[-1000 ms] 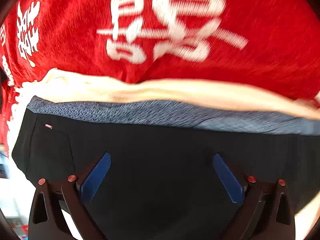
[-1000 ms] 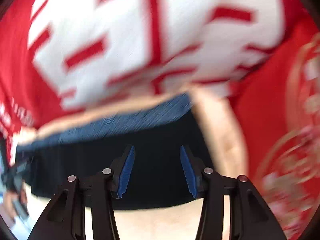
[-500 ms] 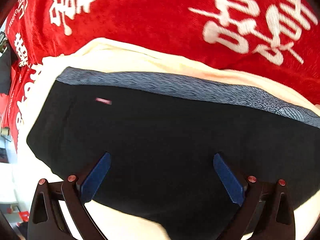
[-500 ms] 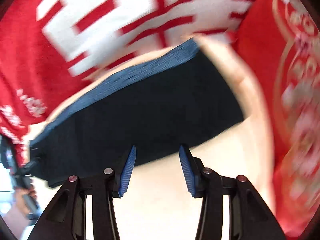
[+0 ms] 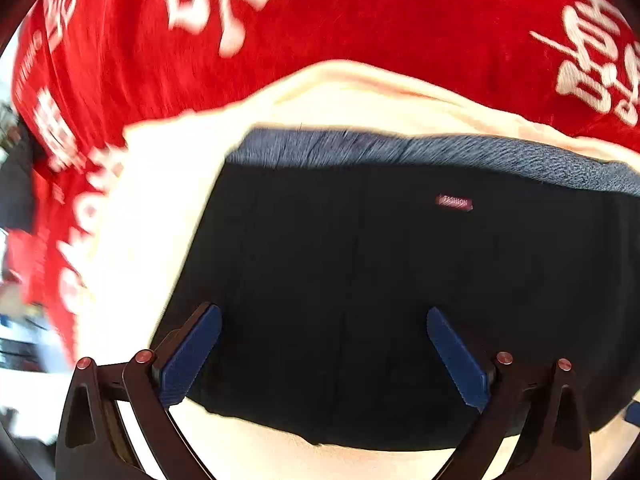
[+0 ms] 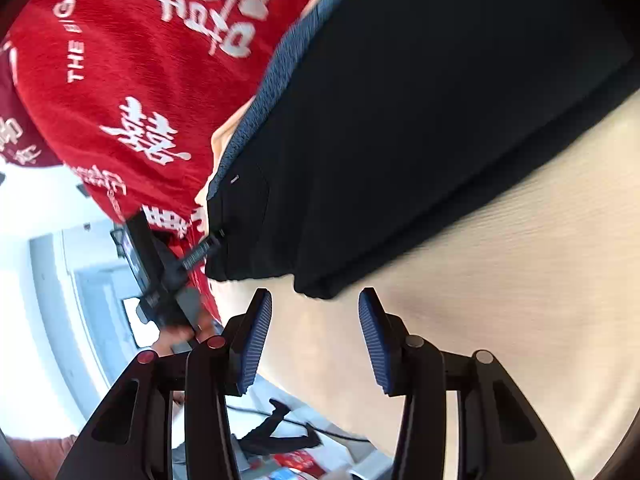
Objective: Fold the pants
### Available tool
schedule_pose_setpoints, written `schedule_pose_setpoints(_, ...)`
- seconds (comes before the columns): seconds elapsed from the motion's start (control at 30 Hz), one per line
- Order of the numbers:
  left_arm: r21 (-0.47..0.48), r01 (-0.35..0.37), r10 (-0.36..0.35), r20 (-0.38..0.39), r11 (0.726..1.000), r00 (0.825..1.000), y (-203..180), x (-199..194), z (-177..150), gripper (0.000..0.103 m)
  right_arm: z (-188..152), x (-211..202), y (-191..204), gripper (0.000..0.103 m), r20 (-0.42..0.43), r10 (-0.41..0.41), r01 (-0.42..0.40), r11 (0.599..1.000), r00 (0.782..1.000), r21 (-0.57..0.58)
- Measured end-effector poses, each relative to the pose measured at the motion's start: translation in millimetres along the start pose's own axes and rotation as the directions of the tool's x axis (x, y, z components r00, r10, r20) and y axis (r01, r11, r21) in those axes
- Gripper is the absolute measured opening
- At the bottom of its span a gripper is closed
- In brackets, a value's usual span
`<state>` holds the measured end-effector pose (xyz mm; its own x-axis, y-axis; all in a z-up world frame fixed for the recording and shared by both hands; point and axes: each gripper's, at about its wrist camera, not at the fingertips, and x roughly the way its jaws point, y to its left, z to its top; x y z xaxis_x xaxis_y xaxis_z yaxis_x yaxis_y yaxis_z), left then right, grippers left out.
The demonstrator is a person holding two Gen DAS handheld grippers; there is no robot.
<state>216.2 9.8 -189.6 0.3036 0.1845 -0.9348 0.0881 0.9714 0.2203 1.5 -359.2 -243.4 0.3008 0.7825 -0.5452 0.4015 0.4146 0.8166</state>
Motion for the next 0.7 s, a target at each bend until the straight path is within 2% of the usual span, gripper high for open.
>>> schedule_pose_setpoints(0.03,-0.019,0.039,-0.039,0.009,0.999,0.999,6,1,-3,0.103,0,9,1,0.049,0.012,0.002,-0.002,1.0,1.0,-0.004)
schedule_pose_setpoints(0.07,-0.022,0.057,-0.057,0.014,0.998,0.998,8,3,-3,0.103,11,20,2,0.049,0.018,0.009,-0.009,1.0,1.0,-0.004)
schedule_pose_setpoints(0.2,0.0,0.125,-0.125,0.035,0.992,0.992,12,5,-4,0.103,23,34,3,0.049,0.049,0.063,-0.064,0.998,0.997,0.025)
schedule_pose_setpoints(0.23,0.008,0.147,-0.148,0.033,0.989,0.988,7,-1,-6,0.103,30,43,7,0.044,0.045,0.057,-0.059,0.997,0.997,0.041)
schedule_pose_setpoints(0.27,0.021,0.158,-0.158,0.03,0.987,0.987,8,-1,-5,0.103,35,48,9,0.012,0.04,0.032,-0.034,0.998,0.999,0.057)
schedule_pose_setpoints(0.3,0.04,0.162,-0.163,0.025,0.986,0.986,8,-2,-5,0.103,38,49,13,0.009,0.038,-0.008,0.006,0.998,0.999,0.056)
schedule_pose_setpoints(0.37,0.086,0.167,-0.169,0.022,0.982,0.985,15,2,-3,0.103,35,39,28,0.009,0.058,-0.028,0.028,1.0,0.998,-0.006)
schedule_pose_setpoints(0.43,0.122,0.18,-0.184,0.025,0.976,0.983,21,8,-4,0.103,20,29,41,0.009,0.078,-0.094,0.101,0.992,0.992,-0.08)
schedule_pose_setpoints(0.53,0.142,0.193,-0.2,0.04,0.971,0.979,24,11,-9,0.103,12,46,26,0.008,0.044,-0.179,0.182,0.981,0.983,-0.065)
schedule_pose_setpoints(0.63,0.141,0.179,-0.186,0.033,0.974,0.982,22,9,-11,0.103,10,48,11,0.009,0.046,-0.119,0.119,0.993,0.992,-0.009)
schedule_pose_setpoints(0.7,0.139,0.156,-0.16,0.016,0.978,0.987,18,2,-12,0.103,7,39,13,0.02,0.013,-0.14,0.14,0.99,0.99,-0.006)
